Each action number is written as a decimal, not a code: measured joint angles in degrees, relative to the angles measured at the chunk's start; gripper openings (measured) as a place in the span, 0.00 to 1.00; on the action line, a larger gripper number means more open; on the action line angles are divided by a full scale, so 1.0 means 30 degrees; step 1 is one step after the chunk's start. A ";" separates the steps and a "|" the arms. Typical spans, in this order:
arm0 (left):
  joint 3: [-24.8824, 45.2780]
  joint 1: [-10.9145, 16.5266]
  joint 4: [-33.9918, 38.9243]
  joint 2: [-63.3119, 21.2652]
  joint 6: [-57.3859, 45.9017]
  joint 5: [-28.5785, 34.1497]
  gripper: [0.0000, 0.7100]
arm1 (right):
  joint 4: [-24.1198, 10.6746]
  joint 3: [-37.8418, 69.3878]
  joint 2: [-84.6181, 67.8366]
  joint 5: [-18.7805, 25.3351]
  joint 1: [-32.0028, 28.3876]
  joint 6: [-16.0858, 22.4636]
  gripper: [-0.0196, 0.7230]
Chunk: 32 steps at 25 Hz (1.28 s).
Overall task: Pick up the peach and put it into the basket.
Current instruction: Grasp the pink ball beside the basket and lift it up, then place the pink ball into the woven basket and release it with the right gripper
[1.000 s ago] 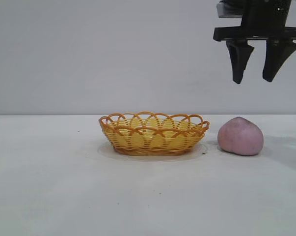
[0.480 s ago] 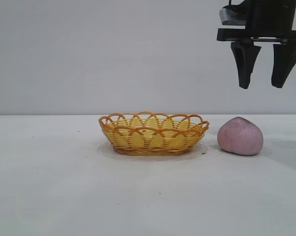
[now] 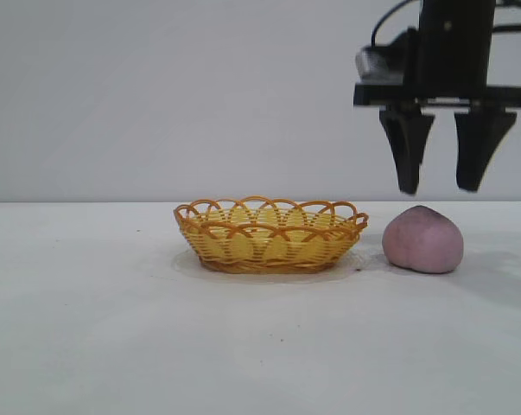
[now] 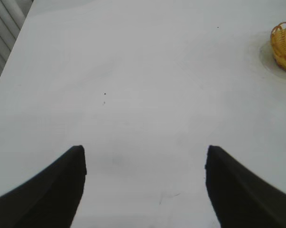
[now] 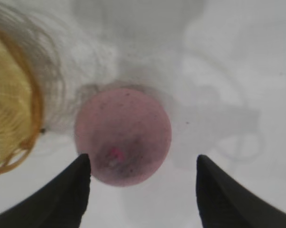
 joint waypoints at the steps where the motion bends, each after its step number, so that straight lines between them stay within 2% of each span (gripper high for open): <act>1: 0.0000 0.0000 0.0000 0.0000 0.0000 0.0000 0.66 | 0.0031 0.0000 0.0323 -0.0087 0.0000 0.0000 0.58; 4: 0.0000 0.0000 0.0000 0.0000 0.0000 0.0000 0.66 | 0.0336 -0.0038 0.0999 -0.0198 0.0000 0.0000 0.58; 5: 0.0000 0.0000 0.0000 0.0000 0.0000 0.0000 0.66 | 0.0401 -0.0038 0.1179 -0.0198 0.0000 0.0000 0.46; 8: 0.0000 0.0000 0.0000 0.0000 0.0000 0.0000 0.66 | 0.0346 -0.0164 0.1278 -0.0161 0.0000 0.0000 0.19; 10: 0.0000 0.0000 0.0000 0.0000 0.0000 0.0000 0.66 | 0.0068 -0.0196 0.1155 -0.0121 0.0000 0.0000 0.10; 11: 0.0000 0.0000 0.0000 0.0000 0.0000 0.0000 0.66 | -0.0114 -0.0247 0.1066 0.0023 0.0000 0.0000 0.12; 12: 0.0000 0.0000 0.0000 0.0000 0.0000 0.0000 0.66 | -0.0255 -0.0379 0.0939 0.0207 0.0000 0.0000 0.03; 17: 0.0000 0.0000 0.0000 0.0000 0.0000 0.0000 0.66 | -0.0361 -0.1412 -0.0292 0.0354 0.0000 0.0000 0.03; 18: 0.0000 0.0000 0.0000 0.0000 0.0000 0.0000 0.66 | -0.0149 -0.1665 -0.0629 0.0327 0.0000 0.0000 0.03; 22: 0.0000 0.0000 0.0000 0.0000 0.0000 0.0000 0.66 | 0.2298 -0.2899 -0.1544 0.0327 0.0041 0.0000 0.03; 24: 0.0000 0.0000 0.0000 0.0000 0.0000 0.0000 0.66 | 0.3050 -0.3082 -0.1575 -0.0051 0.0355 0.0000 0.03; 32: 0.0000 0.0000 0.0000 0.0000 0.0008 0.0000 0.66 | 0.3693 -0.3160 -0.0568 -0.1328 0.2969 0.0000 0.03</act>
